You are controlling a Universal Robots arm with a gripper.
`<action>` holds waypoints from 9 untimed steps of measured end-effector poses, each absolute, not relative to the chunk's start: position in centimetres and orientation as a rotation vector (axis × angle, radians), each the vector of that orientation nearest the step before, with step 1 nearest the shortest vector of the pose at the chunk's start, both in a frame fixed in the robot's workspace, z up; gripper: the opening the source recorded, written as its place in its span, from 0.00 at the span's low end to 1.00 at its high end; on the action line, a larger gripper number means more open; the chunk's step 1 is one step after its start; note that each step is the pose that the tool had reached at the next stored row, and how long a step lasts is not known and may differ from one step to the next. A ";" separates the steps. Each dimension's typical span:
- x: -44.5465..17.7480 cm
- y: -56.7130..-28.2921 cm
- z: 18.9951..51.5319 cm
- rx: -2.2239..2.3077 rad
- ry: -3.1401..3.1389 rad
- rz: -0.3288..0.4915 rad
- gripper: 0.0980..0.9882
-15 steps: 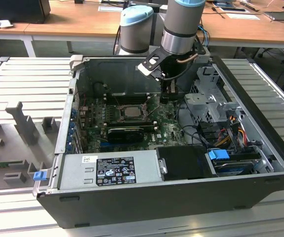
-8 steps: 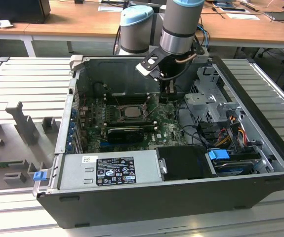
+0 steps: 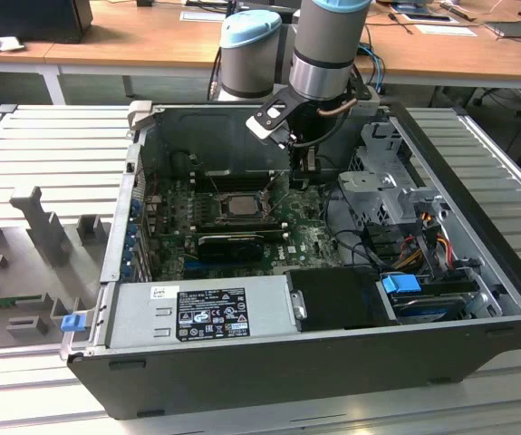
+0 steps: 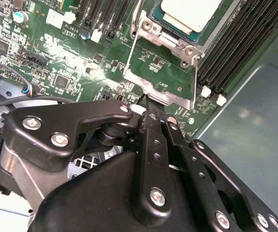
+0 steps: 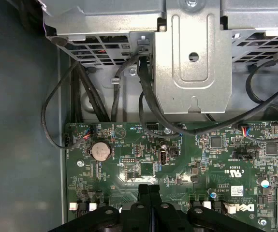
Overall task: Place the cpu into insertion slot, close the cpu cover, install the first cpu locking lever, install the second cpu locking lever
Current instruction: 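Close the cpu cover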
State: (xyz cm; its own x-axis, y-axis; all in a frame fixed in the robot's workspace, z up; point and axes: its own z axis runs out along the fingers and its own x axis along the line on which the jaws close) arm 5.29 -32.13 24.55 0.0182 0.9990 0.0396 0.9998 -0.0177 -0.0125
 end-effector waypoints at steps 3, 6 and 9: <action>5.0 -32.1 24.5 -2.215 -2.176 -0.030 0.01; 4.8 -32.1 24.6 -2.215 -2.176 -0.030 0.01; 4.5 -32.1 24.6 -2.215 -2.176 -0.030 0.01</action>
State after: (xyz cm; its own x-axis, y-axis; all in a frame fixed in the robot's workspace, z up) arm 4.49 -32.13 24.55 0.0181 0.9990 0.0397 0.9998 -0.0176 -0.0125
